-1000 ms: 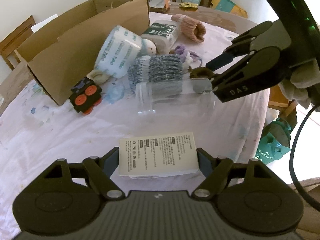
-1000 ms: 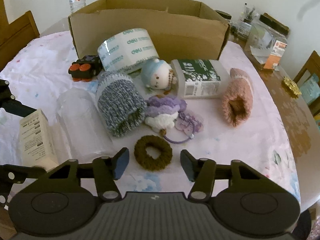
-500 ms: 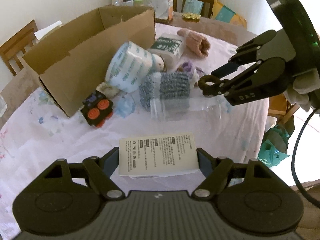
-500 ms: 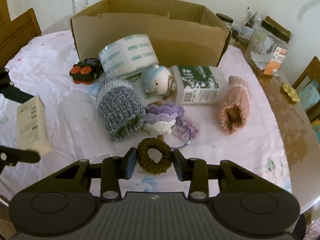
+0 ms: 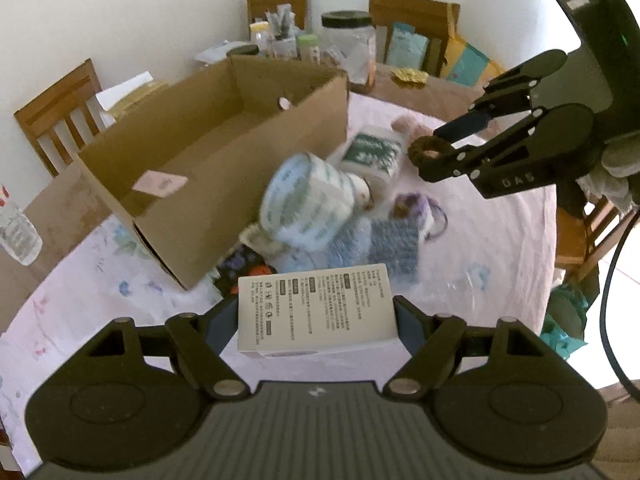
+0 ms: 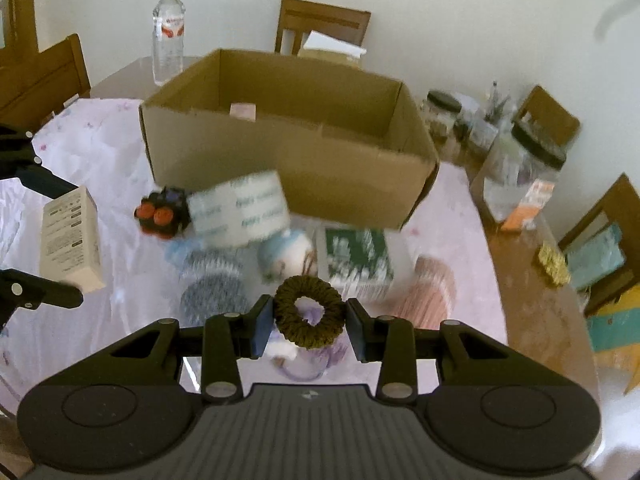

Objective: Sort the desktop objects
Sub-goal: 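Carry the printed box and scrunchie into the cardboard box and release both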

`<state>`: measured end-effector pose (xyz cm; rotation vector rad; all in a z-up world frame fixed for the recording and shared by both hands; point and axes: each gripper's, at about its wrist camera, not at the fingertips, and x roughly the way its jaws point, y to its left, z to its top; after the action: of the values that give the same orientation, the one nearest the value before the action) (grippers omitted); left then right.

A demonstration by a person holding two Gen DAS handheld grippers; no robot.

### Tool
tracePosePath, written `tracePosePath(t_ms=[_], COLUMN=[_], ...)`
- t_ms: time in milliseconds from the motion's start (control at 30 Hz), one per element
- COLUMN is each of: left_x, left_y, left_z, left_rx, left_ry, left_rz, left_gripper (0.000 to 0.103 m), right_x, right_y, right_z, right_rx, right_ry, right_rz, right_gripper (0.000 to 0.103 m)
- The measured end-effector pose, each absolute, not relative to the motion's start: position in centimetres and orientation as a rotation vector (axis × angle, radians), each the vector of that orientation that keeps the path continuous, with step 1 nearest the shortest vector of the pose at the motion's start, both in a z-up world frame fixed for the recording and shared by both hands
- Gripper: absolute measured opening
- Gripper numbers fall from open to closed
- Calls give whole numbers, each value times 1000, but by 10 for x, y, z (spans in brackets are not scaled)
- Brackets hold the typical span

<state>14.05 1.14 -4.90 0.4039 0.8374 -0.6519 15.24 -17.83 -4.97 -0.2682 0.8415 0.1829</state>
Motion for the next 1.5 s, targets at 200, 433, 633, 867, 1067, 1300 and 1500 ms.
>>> tracePosePath(t_ms=[200, 433, 633, 867, 1067, 1300, 1500], left_x=[163, 200, 233, 264, 286, 307, 319], left_y=[12, 11, 5, -2, -6, -8, -10], left_z=[-29, -6, 7, 14, 12, 7, 4], left_rx=[362, 331, 337, 359, 352, 339, 342], left_ry=[819, 800, 790, 783, 798, 810, 818], left_rz=[-634, -600, -574, -552, -533, -506, -493], left_gripper=[80, 80, 80, 80, 80, 80, 80], right_x=[172, 199, 224, 250, 265, 287, 307], right_y=[-177, -173, -172, -171, -174, -172, -171], right_z=[-33, -12, -1, 4, 6, 6, 6], right_rx=[-300, -347, -360, -385, -399, -414, -425], right_ry=[810, 764, 742, 731, 729, 728, 728], right_rz=[202, 240, 269, 289, 305, 327, 343], right_gripper=[44, 44, 44, 44, 44, 44, 49])
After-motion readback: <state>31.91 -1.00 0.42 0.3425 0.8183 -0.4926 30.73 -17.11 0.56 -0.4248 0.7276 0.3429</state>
